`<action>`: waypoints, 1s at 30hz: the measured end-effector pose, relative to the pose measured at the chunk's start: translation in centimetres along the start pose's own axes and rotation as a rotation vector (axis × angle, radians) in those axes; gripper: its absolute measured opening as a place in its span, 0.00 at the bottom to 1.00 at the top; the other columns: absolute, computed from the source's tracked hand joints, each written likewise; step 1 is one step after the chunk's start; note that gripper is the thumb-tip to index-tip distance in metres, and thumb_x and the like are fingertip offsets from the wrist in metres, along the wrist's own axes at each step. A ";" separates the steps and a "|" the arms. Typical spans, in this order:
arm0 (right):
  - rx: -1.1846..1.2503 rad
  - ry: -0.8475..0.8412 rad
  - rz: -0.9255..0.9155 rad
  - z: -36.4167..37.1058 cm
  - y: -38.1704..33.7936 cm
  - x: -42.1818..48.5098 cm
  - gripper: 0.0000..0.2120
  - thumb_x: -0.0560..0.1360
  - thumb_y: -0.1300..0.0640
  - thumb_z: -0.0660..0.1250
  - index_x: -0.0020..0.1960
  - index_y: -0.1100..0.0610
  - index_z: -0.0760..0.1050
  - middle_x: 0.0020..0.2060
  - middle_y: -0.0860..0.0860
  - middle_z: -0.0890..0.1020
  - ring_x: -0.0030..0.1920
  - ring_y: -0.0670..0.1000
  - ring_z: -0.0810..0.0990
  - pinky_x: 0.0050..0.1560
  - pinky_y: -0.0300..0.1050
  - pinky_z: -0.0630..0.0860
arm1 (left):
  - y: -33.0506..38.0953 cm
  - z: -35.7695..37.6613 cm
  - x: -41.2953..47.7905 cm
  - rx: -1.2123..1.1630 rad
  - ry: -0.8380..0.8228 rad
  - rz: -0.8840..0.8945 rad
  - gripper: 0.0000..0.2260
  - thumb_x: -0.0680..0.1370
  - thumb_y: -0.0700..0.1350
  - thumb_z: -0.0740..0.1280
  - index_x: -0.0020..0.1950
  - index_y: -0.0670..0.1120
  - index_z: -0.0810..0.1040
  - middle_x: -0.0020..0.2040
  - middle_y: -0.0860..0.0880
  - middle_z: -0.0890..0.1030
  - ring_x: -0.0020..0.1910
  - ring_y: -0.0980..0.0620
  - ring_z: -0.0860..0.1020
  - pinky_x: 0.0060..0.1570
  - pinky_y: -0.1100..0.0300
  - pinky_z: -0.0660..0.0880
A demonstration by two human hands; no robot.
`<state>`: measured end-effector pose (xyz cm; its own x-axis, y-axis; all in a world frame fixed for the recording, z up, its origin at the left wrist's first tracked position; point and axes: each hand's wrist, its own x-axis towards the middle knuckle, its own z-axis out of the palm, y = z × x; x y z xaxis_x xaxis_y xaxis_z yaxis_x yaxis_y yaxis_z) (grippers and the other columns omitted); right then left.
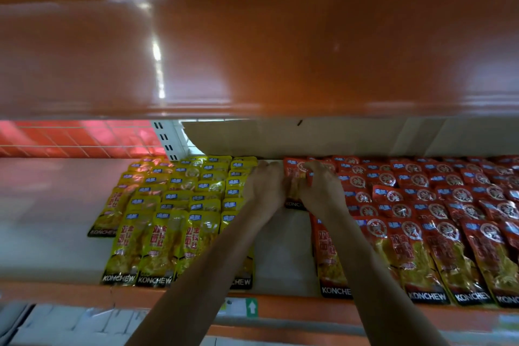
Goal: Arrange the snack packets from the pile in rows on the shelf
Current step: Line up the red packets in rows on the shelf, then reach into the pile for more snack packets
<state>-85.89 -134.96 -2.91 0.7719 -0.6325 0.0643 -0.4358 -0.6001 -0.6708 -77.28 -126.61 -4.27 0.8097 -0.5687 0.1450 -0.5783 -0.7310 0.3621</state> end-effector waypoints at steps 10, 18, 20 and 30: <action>-0.008 -0.086 -0.179 8.1 -10.5 -2.6 0.18 0.76 0.61 0.62 0.66 0.58 0.71 0.64 0.56 0.76 0.65 0.58 0.72 0.63 0.47 0.66 | -11.7 -6.7 -3.9 0.055 0.163 -0.014 0.18 0.74 0.51 0.65 0.61 0.44 0.77 0.56 0.42 0.78 0.59 0.39 0.73 0.60 0.49 0.68; -0.052 -0.155 -0.315 18.7 -22.0 -7.6 0.18 0.76 0.59 0.63 0.65 0.58 0.72 0.63 0.57 0.76 0.64 0.59 0.73 0.62 0.48 0.67 | -26.2 -13.4 -9.1 0.066 0.168 -0.174 0.17 0.80 0.52 0.61 0.66 0.46 0.74 0.62 0.43 0.74 0.63 0.41 0.69 0.60 0.50 0.69; -0.052 -0.176 -0.339 21.4 -24.6 -8.7 0.18 0.76 0.59 0.63 0.65 0.58 0.72 0.63 0.58 0.76 0.64 0.59 0.73 0.61 0.48 0.67 | -29.7 -14.9 -10.4 0.053 0.190 -0.212 0.17 0.80 0.52 0.61 0.65 0.46 0.74 0.61 0.43 0.75 0.62 0.41 0.70 0.59 0.50 0.70; -0.006 -0.306 -0.461 32.4 -35.1 -12.4 0.18 0.76 0.60 0.64 0.66 0.58 0.72 0.64 0.53 0.76 0.65 0.54 0.73 0.65 0.43 0.65 | -43.6 -20.6 -14.9 0.061 0.258 -0.410 0.19 0.80 0.54 0.61 0.68 0.47 0.73 0.62 0.43 0.75 0.62 0.41 0.70 0.55 0.50 0.71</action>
<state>-65.15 -90.23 -4.12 0.9823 -0.1328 0.1323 -0.0227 -0.7846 -0.6196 -62.05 -78.48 -3.31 0.9660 -0.1227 0.2275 -0.2047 -0.9004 0.3839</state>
